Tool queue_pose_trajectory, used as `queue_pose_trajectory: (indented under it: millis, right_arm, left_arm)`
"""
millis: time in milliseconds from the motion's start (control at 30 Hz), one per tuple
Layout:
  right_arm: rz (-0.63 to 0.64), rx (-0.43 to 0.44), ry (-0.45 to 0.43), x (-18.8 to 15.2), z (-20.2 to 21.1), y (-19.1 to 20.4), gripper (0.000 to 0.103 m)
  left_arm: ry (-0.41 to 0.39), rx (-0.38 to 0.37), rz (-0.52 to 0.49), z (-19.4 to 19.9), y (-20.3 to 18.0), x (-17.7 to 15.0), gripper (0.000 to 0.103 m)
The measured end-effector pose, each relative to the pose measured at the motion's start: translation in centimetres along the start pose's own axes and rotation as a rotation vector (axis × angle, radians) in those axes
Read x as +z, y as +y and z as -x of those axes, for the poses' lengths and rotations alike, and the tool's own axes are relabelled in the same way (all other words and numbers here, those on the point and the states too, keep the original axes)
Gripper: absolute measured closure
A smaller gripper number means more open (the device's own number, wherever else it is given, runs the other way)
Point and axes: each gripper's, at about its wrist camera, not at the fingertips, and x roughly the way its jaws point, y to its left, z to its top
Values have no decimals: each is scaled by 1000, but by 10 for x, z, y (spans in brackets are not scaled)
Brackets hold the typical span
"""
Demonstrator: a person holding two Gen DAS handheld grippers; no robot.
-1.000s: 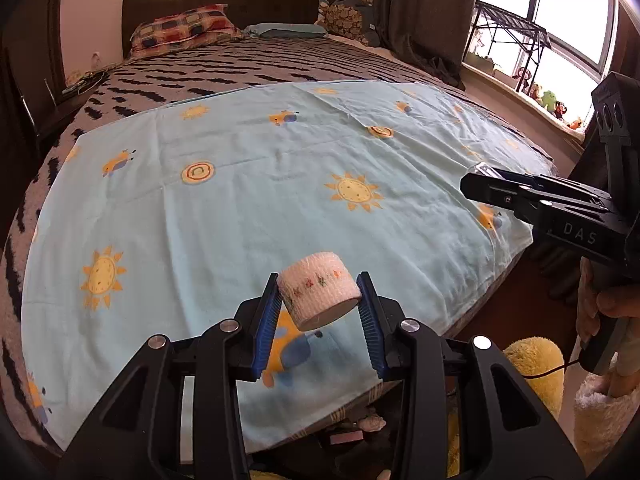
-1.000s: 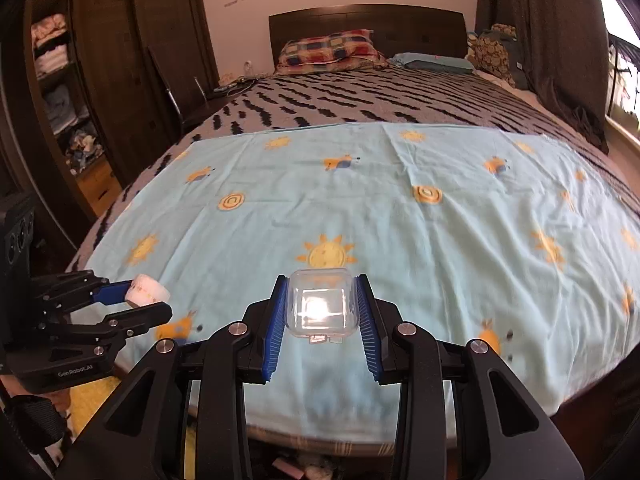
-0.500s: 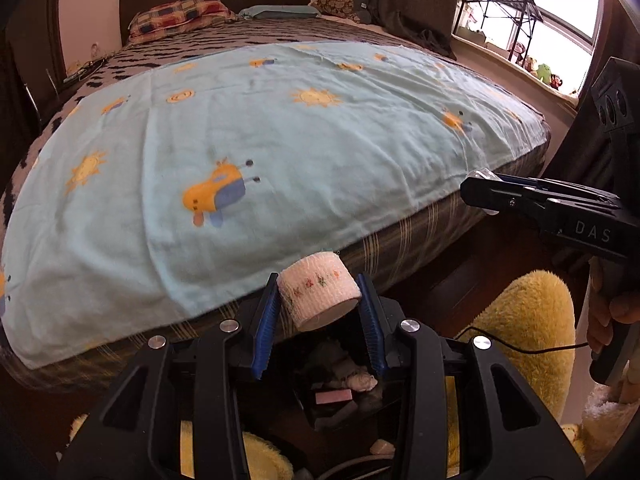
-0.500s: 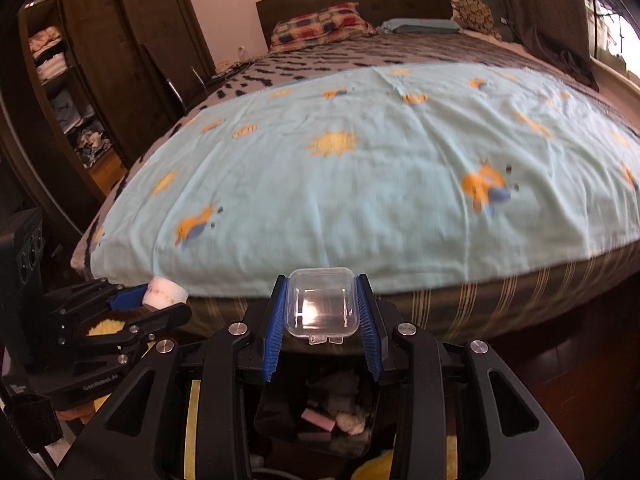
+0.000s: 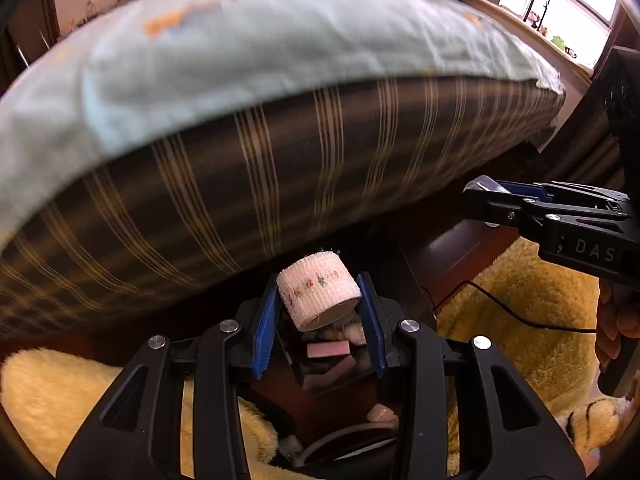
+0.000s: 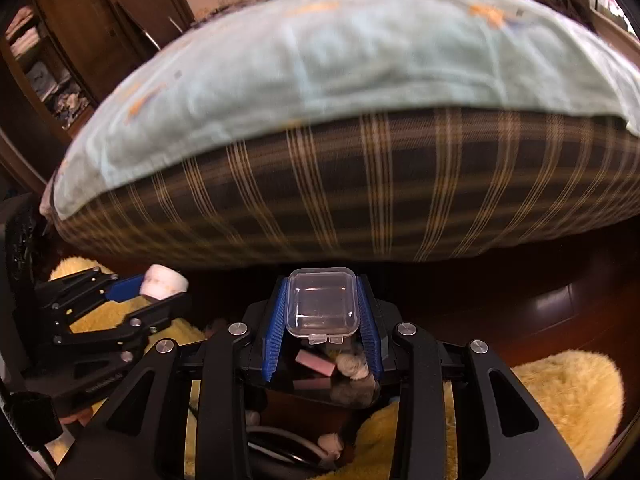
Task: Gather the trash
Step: 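Carry the tape roll and clear box down toward the black bin, then open both tools to drop the tape roll and box into the bin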
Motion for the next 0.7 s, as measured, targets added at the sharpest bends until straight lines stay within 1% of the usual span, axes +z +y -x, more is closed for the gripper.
queue_pose_trajectory:
  millis: [200, 333, 500, 700]
  right_arm:
    - [-19, 10, 62, -5, -24, -2, 68]
    - [-40, 26, 100, -2, -38, -2, 68]
    - [-59, 50, 126, 0, -49, -7, 68]
    - [-74, 55, 134, 0, -54, -12, 68]
  left_arm:
    - [107, -43, 17, -36, 4, -8, 67]
    - [153, -60, 17, -51, 3, -9, 67]
    - [169, -66, 13, -56, -1, -9, 67]
    - [188, -72, 25, -58, 2, -5, 65]
